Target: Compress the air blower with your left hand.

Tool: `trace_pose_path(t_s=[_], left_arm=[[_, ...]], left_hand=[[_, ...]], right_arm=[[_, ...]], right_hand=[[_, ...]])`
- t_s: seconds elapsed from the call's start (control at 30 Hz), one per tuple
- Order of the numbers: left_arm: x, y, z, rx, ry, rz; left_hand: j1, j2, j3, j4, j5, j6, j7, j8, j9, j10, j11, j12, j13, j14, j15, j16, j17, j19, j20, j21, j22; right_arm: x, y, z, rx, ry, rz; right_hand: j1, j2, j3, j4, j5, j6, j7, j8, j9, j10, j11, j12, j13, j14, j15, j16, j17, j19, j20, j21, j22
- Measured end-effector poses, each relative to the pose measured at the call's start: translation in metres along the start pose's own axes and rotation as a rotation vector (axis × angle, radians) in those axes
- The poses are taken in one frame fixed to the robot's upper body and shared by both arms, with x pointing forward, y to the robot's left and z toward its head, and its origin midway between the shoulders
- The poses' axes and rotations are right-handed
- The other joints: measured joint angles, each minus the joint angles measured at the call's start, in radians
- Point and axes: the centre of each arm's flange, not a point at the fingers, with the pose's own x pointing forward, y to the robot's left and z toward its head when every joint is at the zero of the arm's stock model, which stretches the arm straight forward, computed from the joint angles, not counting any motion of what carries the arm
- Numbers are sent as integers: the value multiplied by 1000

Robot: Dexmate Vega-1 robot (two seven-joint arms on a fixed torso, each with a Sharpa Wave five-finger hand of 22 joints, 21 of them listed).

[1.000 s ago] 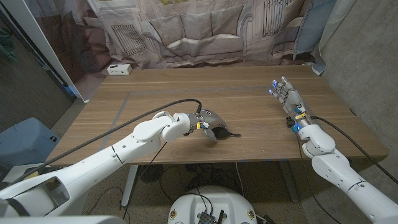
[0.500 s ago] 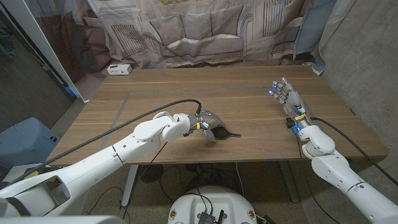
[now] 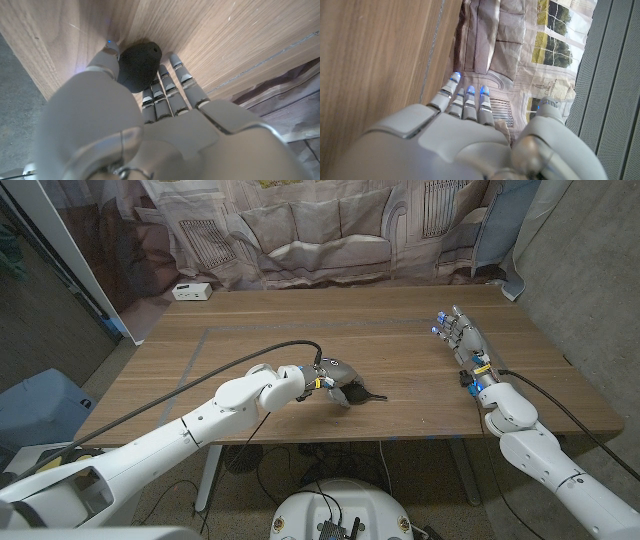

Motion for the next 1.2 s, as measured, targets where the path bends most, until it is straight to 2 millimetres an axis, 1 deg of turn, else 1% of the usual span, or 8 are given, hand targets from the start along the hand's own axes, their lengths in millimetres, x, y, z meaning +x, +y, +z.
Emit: trace_pose_path(t_s=[0.27,0.5,0.57,0.83,0.87,1.0,1.13,1.2], left_arm=[[3,-3,2,-14,5,-3],[5,-4,3,-26,12,3],[5,-4,3,-29,12,6],[7,-5,4,-39,26,16],[7,-5,3,-39,30,17],[7,-5,5,-40,35,20],[7,-5,6,-42,40,22],[7,-5,6,-43,41,23]], left_hand=[[0,0,-4,4,0,15,-1,0,0,14,0,0,0,10,0,0,5,8,8,0,0],[5,5,-8,8,0,37,1,0,0,35,0,6,0,33,-5,7,5,31,5,8,0],[12,12,-8,8,0,43,-4,0,0,40,3,7,0,42,-2,7,5,39,8,8,0],[33,32,-8,8,0,60,0,0,0,55,6,11,0,63,-3,13,5,64,17,22,5],[39,29,-6,6,0,60,0,0,0,55,6,11,0,63,-3,13,5,65,18,22,5],[65,43,4,-4,5,67,7,0,0,63,13,11,0,77,-7,13,5,77,16,25,5],[102,68,31,-12,9,84,9,0,0,73,13,11,0,94,-8,13,2,99,16,35,5],[116,71,39,-16,13,86,10,0,0,77,17,11,0,99,-7,13,2,106,19,37,5]], right_arm=[[-1,-1,-1,5,0,-3],[-2,-2,-1,10,-3,-6],[-2,-3,-1,11,-3,-8],[-4,-5,-3,19,-1,-9],[-4,-5,-3,20,-1,-9],[-5,-6,-3,28,-2,-10],[-7,-8,-4,37,-2,-14],[-7,-9,-4,40,-1,-15]], right_hand=[[0,0,0,0,0,0,0,0,0,0,0,0,0,0,0,0,0,0,0,0,0],[0,0,0,0,0,0,0,0,0,0,0,0,0,4,4,0,0,0,0,0,0],[0,0,0,0,0,0,0,0,0,0,0,0,0,4,4,0,0,0,0,0,0],[0,0,0,0,0,0,0,0,0,0,0,0,0,4,4,0,0,-4,4,0,0],[0,0,0,0,0,0,0,0,0,0,0,0,0,4,4,0,0,-4,4,0,0],[0,0,0,0,0,0,0,0,0,0,0,0,0,4,4,0,0,-4,4,0,0],[0,0,0,0,0,4,-4,0,0,5,-5,0,0,4,4,0,0,-4,4,0,0],[0,0,0,0,0,4,-4,0,0,5,-5,0,0,4,4,0,0,-4,4,0,0]])
